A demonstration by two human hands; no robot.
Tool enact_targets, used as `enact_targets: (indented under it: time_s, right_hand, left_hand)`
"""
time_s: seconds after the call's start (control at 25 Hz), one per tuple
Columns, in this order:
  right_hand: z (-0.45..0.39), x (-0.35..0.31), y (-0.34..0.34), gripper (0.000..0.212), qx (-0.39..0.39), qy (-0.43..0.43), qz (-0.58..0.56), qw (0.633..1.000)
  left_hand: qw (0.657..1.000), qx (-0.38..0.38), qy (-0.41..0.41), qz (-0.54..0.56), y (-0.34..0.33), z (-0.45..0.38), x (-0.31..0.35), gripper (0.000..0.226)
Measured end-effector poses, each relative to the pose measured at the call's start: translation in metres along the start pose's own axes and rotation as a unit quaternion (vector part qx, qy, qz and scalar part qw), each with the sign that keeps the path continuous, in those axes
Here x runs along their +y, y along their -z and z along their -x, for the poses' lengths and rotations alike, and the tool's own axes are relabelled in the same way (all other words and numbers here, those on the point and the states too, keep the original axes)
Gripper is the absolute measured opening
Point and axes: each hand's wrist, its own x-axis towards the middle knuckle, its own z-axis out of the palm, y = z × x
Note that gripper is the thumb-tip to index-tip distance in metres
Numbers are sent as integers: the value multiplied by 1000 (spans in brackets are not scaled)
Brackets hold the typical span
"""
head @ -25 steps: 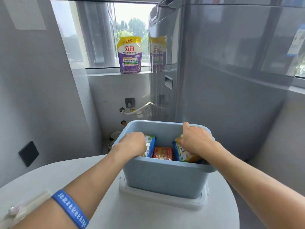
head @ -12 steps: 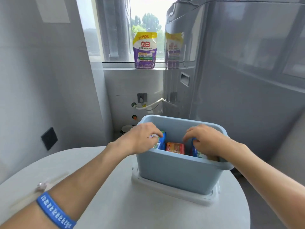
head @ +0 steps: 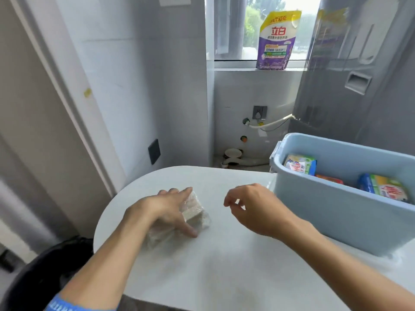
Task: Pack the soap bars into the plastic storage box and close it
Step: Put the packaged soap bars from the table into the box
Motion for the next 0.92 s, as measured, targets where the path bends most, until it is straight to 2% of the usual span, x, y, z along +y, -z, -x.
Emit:
enact_targets:
  time_s: [0.04,0.08,0.16,0.2,0.28,0.32,0.36,0.4,0.48,0.56,0.64,0.72,0.8,0.92]
  right_hand:
    - [0,-3,-16,24,-28,-28,-7,999]
    - [2,-4,-31,25,-49,-54,-12,997]
    - [8,-7,-52,28,-94,-122,-56,987]
    - [10,-7,-56,36,-115,-165,-123,972]
    - [13,-9,-54,68,-166,-249,-324,897]
    - [13,-12,-49,80,-187,-261,-407,855]
    - [14,-16,-44,84,-192,-255,-467,825]
    - [15,-19,-40,80,-176,-239,-506,810]
    - [20,-23,-28,65,-95,-204,-551,804]
    - [26,-19,-11,49,-6,-179,-570,802]
    - [37,-9,15,40,53,-167,-629,757]
    - [42,-1,40,40,87,-183,-667,717]
    - [48,8,68,37,134,-233,-617,739]
    - [53,29,112,52,192,-305,-487,796]
  left_hand:
    - [999,-30,13,-15,-5,3,-8,124]
    - [1000,-14,17,-12,-10,3,-11,123]
    - [997,71,28,18,-14,3,-7,112]
    - [993,100,32,57,-12,4,-4,106]
    - [969,105,39,219,-9,5,6,102]
    - [942,97,33,319,-8,8,16,100]
    - [913,90,18,399,-8,13,29,98]
    - [888,81,-7,453,-7,19,42,99]
    - [844,36,-59,532,-7,29,66,99]
    - [798,-17,-128,589,-5,34,78,74]
    - [769,-85,-198,602,-1,43,96,54]
    - [736,-115,-243,622,3,49,119,49]
    - [715,-122,-287,626,9,52,151,45]
    - [695,-132,-300,640,22,52,197,41]
